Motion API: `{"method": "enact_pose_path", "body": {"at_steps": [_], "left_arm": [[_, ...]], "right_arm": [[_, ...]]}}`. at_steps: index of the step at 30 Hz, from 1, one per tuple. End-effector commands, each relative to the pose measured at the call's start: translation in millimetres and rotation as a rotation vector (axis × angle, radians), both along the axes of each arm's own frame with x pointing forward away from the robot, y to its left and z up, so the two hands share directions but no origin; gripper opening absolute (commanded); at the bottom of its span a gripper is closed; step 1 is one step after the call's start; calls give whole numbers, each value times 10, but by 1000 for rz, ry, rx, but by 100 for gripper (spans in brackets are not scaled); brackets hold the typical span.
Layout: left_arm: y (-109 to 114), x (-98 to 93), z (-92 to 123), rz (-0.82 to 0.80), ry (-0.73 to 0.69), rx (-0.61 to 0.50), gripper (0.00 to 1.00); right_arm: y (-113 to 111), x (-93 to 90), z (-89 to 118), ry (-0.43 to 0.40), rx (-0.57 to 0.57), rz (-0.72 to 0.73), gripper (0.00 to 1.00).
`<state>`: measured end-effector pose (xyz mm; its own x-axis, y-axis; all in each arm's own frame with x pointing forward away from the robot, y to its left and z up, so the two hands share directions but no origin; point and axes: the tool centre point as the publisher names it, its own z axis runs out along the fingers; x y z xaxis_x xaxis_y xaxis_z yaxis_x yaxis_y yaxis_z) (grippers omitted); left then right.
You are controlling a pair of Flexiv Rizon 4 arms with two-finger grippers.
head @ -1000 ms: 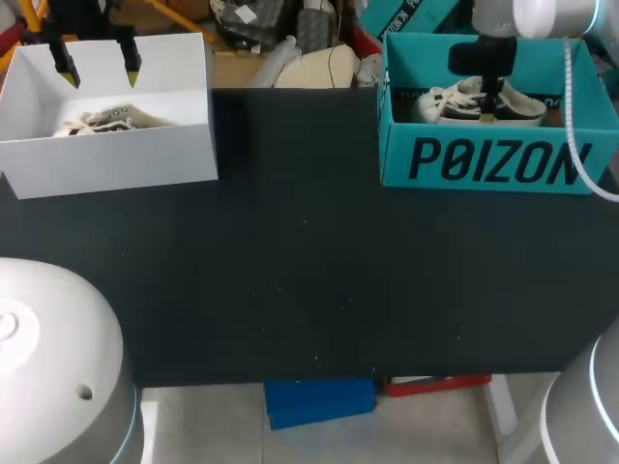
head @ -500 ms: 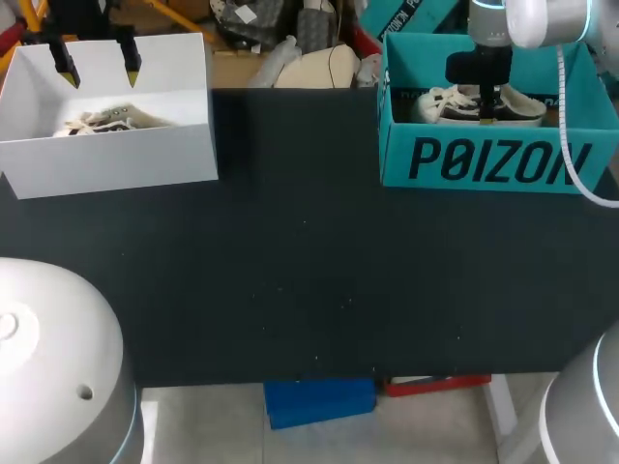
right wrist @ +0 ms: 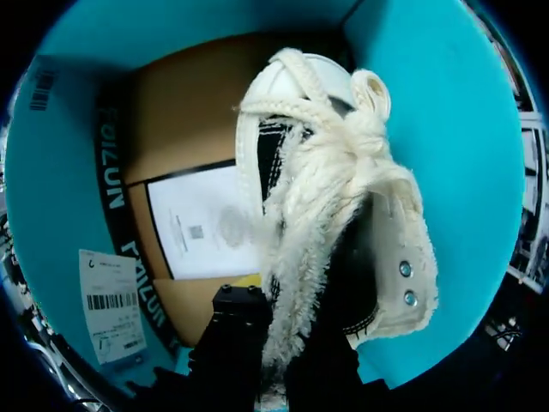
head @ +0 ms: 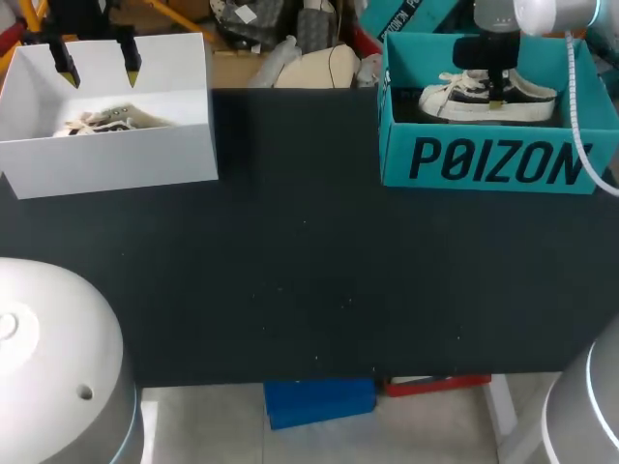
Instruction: Take the shoe out of the shoebox, open the shoe tongue, remove and reinsert the insole, then place the shoe into the shoebox
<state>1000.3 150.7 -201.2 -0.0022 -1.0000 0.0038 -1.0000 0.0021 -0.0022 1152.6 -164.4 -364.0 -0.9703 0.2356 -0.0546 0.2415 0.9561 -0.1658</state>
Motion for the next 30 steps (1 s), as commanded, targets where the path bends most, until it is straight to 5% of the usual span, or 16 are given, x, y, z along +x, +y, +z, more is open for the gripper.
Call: {"method": "enact_pose_path", "body": {"at_steps": [1,9,15,23,30], "left_arm": [[-2,-2,6,1,1,1,100],[-2,-2,6,1,1,1,100],[-2,-2,6,1,1,1,100],[-2,-2,6,1,1,1,100],[-2,-2,6,1,1,1,100]], "right_arm": [[-62,-232,602,-48,-4,5,0],[-83,-436,1419,-117,-51,15,0],[178,-596,2030,-173,-125,21,0],[858,-998,2730,-262,-195,11,0],[1650,-1491,3051,-316,-196,31,0]]}}
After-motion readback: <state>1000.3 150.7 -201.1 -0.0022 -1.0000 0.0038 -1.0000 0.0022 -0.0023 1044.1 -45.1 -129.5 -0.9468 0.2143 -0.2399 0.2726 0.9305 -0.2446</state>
